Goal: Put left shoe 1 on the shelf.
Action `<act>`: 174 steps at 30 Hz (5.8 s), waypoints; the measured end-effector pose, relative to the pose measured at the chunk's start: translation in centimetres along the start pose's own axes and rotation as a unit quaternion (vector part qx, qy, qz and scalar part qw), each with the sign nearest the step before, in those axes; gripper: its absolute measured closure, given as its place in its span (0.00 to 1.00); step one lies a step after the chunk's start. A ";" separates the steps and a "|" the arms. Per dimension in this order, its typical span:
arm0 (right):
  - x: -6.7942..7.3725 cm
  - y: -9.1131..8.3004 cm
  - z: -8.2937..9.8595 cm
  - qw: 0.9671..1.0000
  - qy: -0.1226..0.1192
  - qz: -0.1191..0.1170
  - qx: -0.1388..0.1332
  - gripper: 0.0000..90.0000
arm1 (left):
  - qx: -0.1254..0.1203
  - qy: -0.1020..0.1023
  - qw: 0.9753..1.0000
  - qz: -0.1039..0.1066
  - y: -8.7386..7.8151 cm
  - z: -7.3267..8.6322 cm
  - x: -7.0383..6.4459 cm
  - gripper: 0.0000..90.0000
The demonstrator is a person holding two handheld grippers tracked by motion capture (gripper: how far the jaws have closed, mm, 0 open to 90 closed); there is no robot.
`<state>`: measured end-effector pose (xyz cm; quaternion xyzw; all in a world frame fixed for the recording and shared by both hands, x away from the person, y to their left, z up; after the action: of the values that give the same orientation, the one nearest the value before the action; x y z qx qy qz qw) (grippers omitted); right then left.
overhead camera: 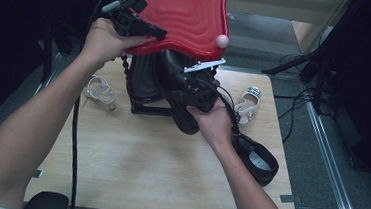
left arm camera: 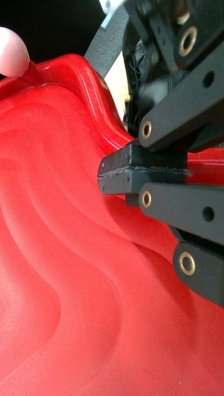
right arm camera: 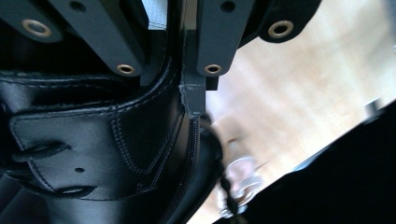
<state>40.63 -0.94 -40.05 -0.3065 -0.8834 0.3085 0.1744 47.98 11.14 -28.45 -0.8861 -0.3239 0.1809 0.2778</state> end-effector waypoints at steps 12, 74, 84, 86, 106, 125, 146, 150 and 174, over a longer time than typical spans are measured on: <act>0.3 5.7 -1.4 0.996 -0.024 0.078 -0.026 0.96 | 0.001 -0.003 1.000 0.001 0.0 0.0 0.1 1.00; 1.1 2.6 5.1 0.998 -0.028 -0.058 -0.008 1.00 | 0.001 -0.017 1.000 0.004 -0.1 0.1 0.3 1.00; 1.1 3.0 4.0 0.997 -0.026 -0.066 -0.010 1.00 | 0.000 -0.028 1.000 0.007 -0.1 0.1 0.3 1.00; 1.2 3.1 3.7 0.998 -0.033 -0.058 -0.005 1.00 | -0.002 -0.028 1.000 0.008 -0.1 0.2 0.4 1.00; 1.3 5.8 -0.4 0.999 -0.028 -0.036 -0.002 1.00 | -0.001 -0.030 1.000 0.008 -0.2 0.3 0.4 1.00; 3.4 9.9 -2.8 0.997 0.014 -0.074 -0.022 1.00 | -0.010 -0.033 0.999 0.010 -0.3 0.4 0.4 1.00; 2.9 4.4 0.7 0.992 -0.021 -0.097 -0.074 0.90 | -0.031 -0.016 0.999 0.025 -2.7 0.2 -1.8 0.82; 2.6 3.2 1.9 0.992 -0.020 -0.093 -0.079 0.90 | -0.029 -0.015 0.999 0.037 -3.5 1.2 -2.9 0.76; 1.5 1.4 9.1 0.991 0.036 -0.113 -0.067 0.82 | 0.004 -0.014 0.998 0.067 -2.0 8.5 -4.9 0.66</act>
<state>35.54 -3.10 -47.58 -0.2264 -0.9244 0.2154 0.2187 39.26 12.31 -33.15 -0.9020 -0.2669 0.2128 0.2644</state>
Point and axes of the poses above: each handheld gripper's, and its own axes: y roughly forward along the jaws, z roughly out of its underside, x roughly to its left, the point moved 8 cm from there along y, roughly forward along the jaws, and after that the axes turned 1 degree about -y, right-handed, at the moved point
